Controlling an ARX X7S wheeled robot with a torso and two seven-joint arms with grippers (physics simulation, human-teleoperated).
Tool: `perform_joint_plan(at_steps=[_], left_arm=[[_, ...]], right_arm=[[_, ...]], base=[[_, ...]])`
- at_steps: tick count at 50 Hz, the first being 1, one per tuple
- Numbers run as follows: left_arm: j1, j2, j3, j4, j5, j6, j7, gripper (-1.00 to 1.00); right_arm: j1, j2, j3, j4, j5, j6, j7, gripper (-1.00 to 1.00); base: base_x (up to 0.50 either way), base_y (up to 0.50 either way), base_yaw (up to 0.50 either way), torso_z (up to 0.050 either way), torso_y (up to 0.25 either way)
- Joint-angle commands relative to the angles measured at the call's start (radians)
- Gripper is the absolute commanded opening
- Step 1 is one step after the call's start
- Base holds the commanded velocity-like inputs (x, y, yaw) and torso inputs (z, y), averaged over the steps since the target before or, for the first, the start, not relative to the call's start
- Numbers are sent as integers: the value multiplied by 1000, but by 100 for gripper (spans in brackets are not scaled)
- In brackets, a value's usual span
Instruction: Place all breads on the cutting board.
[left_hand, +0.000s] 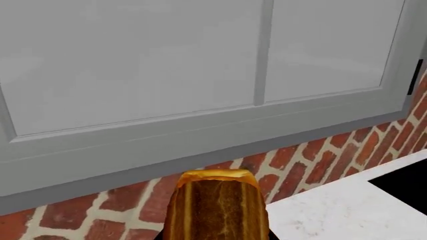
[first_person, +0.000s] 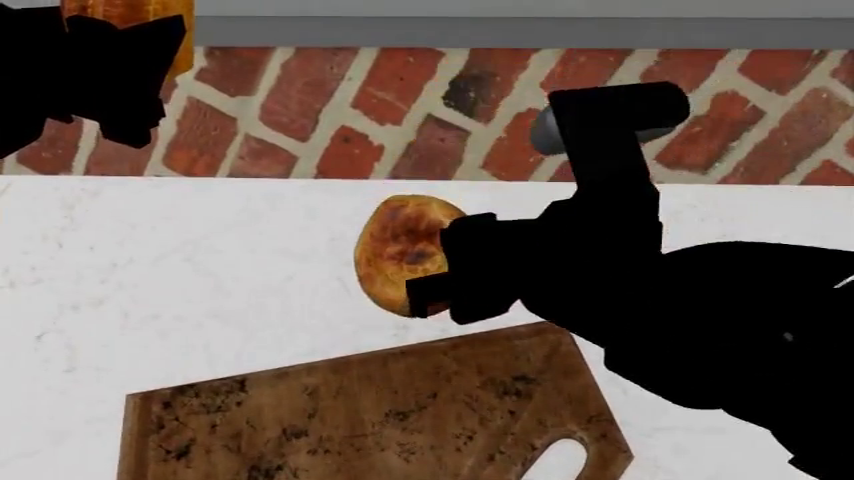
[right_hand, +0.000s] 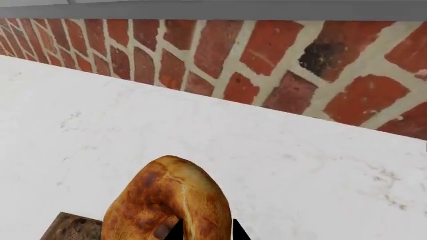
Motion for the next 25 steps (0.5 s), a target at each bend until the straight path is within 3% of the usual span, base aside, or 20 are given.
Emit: perform_joint_plan(at_steps=[1,25], left_arm=[[-9,3,-4,1,14,5,-9,-100],[1,6,4,-3,19,4,-6,-100]], right_arm=[[-27,-25,-8,61,24,17,-41,-100],[-116,-48,-10,151,35,-30,-97,-100]], base=[[0,0,0,0,0],[0,0,0,0,1]])
